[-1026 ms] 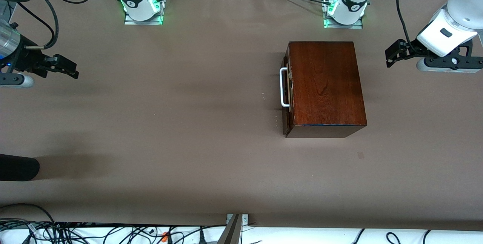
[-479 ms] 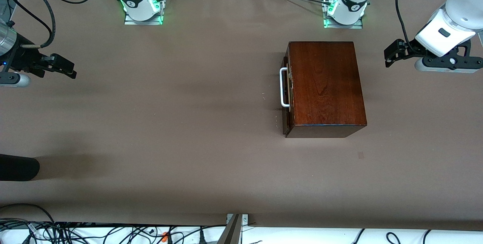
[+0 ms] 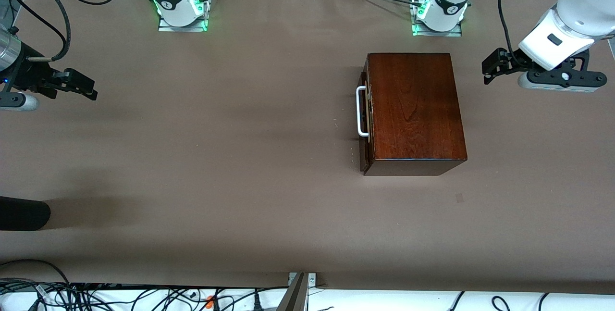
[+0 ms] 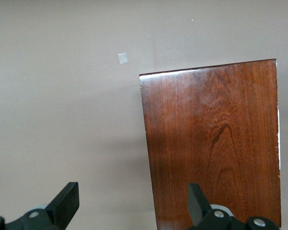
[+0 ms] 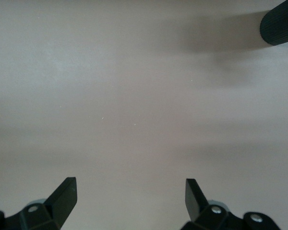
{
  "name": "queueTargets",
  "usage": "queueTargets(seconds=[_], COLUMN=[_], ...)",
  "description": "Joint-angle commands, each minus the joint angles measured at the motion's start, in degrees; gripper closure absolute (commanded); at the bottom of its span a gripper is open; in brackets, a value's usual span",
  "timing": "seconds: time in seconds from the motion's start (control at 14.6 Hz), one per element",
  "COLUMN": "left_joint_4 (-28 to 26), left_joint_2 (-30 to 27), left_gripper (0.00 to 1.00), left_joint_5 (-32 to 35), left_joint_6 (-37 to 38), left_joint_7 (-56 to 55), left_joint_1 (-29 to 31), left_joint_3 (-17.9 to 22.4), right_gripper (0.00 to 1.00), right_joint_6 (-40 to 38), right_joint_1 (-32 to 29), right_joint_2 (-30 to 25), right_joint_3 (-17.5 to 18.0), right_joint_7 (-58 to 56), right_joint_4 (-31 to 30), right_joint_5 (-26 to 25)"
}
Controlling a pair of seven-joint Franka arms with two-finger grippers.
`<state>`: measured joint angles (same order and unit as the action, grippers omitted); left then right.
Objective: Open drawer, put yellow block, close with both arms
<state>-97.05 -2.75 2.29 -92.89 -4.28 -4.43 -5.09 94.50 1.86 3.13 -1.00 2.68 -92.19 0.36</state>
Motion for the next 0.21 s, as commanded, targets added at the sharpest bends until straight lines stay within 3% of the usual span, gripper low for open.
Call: queueTargets(seconds=[0.0, 0.14], left_joint_4=[1.3, 2.8], left_joint_2=[-0.2, 0.5], left_gripper=[0.0, 0.0], left_joint_5=[-0.2, -0.6], left_joint_6=[2.2, 2.1], left_joint_7=[-0.1, -0.4], left_joint_1=[0.2, 0.3], left_joint_3=[-1.1, -1.0], right_gripper=[0.0, 0.0], right_joint_6=[-0.6, -0.6], right_joint_1=[0.1, 0.2], right_joint_2=[-0.1, 0.1], right_joint_3=[-0.1, 0.0], right_joint_7=[0.3, 0.3], right_joint_4=[0.5, 0.5], right_joint_5=[0.3, 0.3])
